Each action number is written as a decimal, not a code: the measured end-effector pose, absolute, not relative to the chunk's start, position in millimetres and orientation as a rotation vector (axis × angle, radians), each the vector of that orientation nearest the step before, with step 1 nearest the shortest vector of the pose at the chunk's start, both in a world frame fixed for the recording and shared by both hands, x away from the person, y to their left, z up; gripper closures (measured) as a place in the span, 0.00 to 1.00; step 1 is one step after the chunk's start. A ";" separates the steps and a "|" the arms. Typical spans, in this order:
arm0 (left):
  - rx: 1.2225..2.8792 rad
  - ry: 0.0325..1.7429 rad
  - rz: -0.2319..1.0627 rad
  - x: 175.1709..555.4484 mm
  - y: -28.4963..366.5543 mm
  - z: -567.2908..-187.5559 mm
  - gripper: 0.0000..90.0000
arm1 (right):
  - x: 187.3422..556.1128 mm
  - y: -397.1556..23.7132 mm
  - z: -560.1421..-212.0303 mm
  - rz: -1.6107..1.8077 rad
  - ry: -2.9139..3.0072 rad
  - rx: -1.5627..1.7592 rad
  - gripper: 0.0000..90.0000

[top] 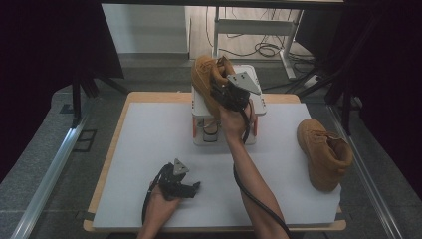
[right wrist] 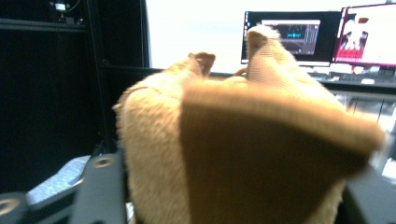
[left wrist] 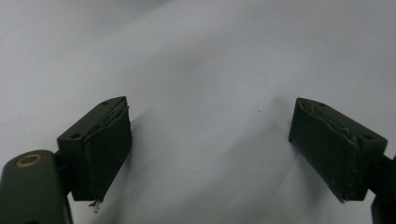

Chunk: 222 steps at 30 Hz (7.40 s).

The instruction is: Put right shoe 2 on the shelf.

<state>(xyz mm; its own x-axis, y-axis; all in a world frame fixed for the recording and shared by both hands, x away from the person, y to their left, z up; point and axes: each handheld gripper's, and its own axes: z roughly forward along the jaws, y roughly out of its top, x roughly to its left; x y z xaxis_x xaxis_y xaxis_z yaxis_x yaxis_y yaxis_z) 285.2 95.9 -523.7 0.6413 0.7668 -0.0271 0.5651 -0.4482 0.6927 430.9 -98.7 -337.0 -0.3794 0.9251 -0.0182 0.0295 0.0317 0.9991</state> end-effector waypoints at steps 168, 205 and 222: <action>2.179 1.036 0.384 284.7 95.4 -523.5 0.15 | 203.7 -384.8 -487.2 0.987 1.687 1.441 0.00; 2.179 1.036 0.383 284.8 95.5 -523.5 0.15 | 290.9 -414.2 -477.3 1.041 1.516 1.455 0.00; 2.179 1.036 0.383 284.8 95.5 -523.5 0.15 | 287.6 -414.0 -470.8 1.069 1.495 1.463 0.39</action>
